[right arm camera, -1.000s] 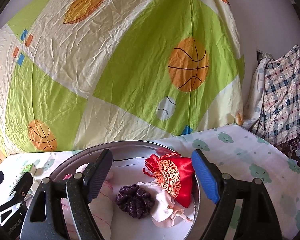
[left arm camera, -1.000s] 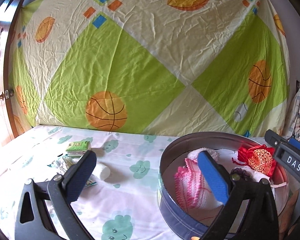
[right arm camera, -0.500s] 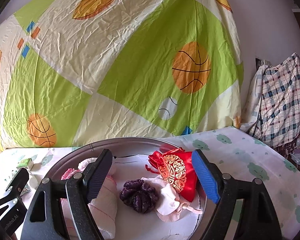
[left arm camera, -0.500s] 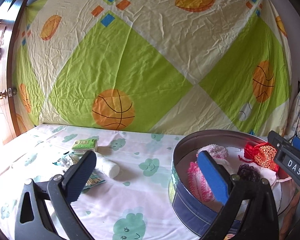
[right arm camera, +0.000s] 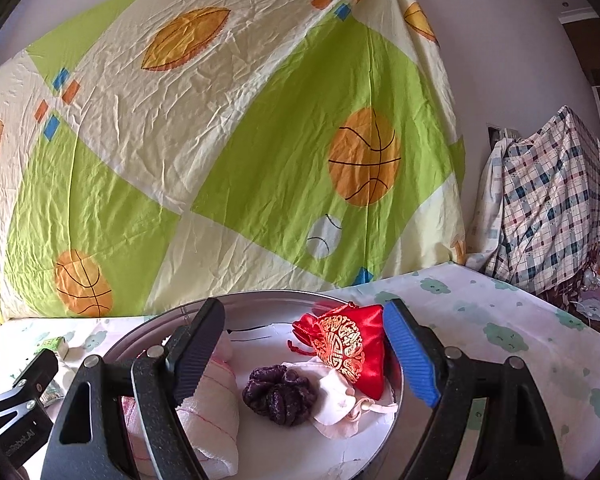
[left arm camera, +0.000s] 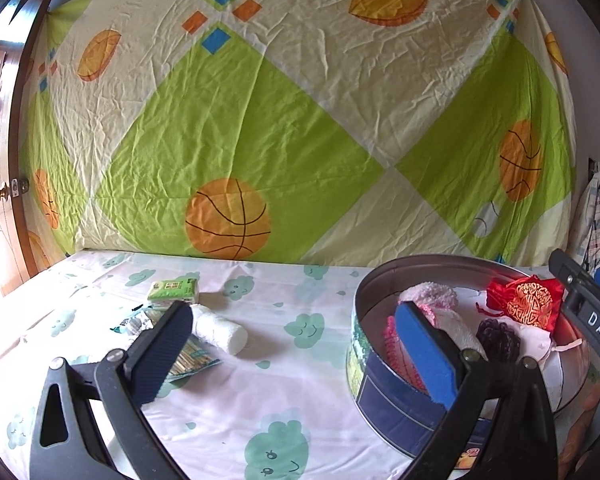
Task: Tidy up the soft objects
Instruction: 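Withdraw both open tools from the tin toward the remaining items, then grasp the clear plastic bag with the left tool while the right tool grasps the cotton-swab pack, then lift the plastic bag and cotton-swab pack toward the blue tin with both tools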
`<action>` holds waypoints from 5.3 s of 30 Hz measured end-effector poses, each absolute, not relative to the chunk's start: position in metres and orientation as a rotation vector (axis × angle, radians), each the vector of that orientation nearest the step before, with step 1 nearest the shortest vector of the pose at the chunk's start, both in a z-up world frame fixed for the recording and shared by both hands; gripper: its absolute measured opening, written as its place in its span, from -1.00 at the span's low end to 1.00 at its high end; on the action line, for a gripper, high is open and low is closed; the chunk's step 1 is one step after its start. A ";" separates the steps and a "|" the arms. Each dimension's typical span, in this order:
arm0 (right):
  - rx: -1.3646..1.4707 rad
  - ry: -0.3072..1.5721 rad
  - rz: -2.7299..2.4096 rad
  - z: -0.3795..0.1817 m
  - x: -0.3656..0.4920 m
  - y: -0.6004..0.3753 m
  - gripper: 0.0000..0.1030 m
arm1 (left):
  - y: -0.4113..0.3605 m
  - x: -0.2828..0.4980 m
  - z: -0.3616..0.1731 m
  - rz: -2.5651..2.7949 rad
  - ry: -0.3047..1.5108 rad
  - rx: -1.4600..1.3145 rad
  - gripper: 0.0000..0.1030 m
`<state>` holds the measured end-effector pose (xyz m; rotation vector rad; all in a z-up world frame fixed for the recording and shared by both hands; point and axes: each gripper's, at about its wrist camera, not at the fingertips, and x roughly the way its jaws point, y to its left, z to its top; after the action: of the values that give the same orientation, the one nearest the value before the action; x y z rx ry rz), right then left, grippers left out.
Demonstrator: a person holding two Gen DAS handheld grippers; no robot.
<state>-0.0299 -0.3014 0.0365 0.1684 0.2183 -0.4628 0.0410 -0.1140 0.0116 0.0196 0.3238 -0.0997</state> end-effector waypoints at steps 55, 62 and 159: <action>0.140 0.320 -0.100 0.029 -0.024 -0.119 0.62 | 0.074 0.127 -0.057 0.080 0.880 -0.222 0.83; 0.172 0.352 -0.081 0.026 -0.022 -0.123 0.62 | 0.058 0.136 -0.062 0.117 0.926 -0.083 0.26; 0.167 0.357 0.162 0.047 0.013 -0.080 -0.63 | 0.106 0.074 0.014 0.146 0.320 -0.152 -0.18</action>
<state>0.0134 -0.0803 0.0469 0.1667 0.3570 0.1619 0.0735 0.1064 0.0135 -0.1519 0.3202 0.1463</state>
